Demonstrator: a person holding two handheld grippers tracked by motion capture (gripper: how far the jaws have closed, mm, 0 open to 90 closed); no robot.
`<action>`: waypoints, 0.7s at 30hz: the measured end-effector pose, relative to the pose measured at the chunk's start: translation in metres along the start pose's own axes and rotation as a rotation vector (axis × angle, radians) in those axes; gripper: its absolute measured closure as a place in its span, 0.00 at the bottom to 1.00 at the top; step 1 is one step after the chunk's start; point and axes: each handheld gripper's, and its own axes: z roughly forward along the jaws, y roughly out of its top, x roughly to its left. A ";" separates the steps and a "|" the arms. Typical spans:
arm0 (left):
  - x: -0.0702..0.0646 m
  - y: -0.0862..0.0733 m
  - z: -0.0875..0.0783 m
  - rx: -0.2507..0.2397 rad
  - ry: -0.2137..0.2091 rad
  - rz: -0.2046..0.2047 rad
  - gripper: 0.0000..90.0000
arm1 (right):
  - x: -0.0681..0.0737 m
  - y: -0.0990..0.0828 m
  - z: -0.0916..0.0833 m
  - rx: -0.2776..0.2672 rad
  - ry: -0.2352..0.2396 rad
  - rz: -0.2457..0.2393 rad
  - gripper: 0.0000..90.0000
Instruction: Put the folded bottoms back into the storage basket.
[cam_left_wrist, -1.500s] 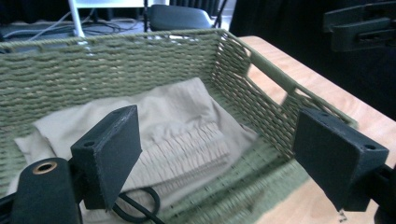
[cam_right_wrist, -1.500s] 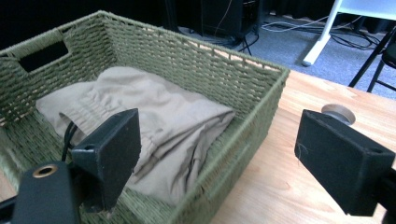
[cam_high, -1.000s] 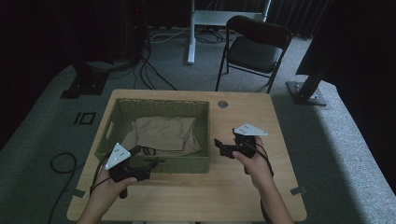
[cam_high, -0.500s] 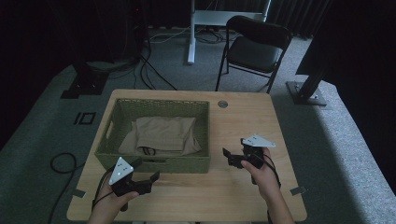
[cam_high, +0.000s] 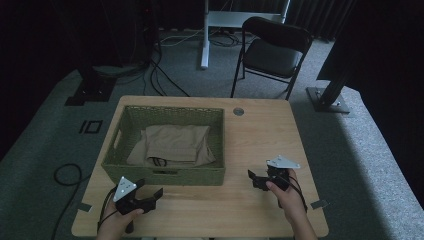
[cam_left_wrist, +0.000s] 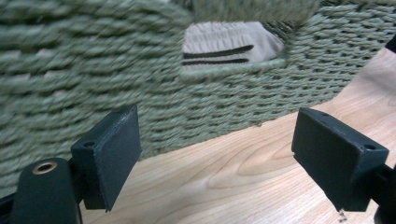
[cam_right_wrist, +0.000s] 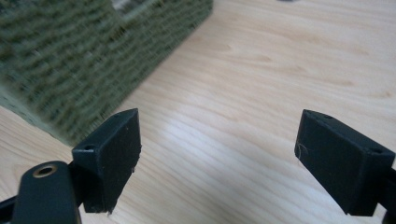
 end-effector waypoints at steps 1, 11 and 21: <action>0.002 -0.002 -0.001 0.005 0.015 0.005 0.18 | -0.002 -0.002 -0.001 0.001 -0.006 0.002 0.15; 0.013 -0.012 -0.007 0.022 0.057 -0.024 0.18 | -0.020 -0.032 -0.008 0.029 -0.074 0.053 0.15; 0.025 -0.018 -0.015 0.030 0.150 -0.031 0.18 | -0.035 -0.053 -0.017 0.077 -0.178 0.082 0.15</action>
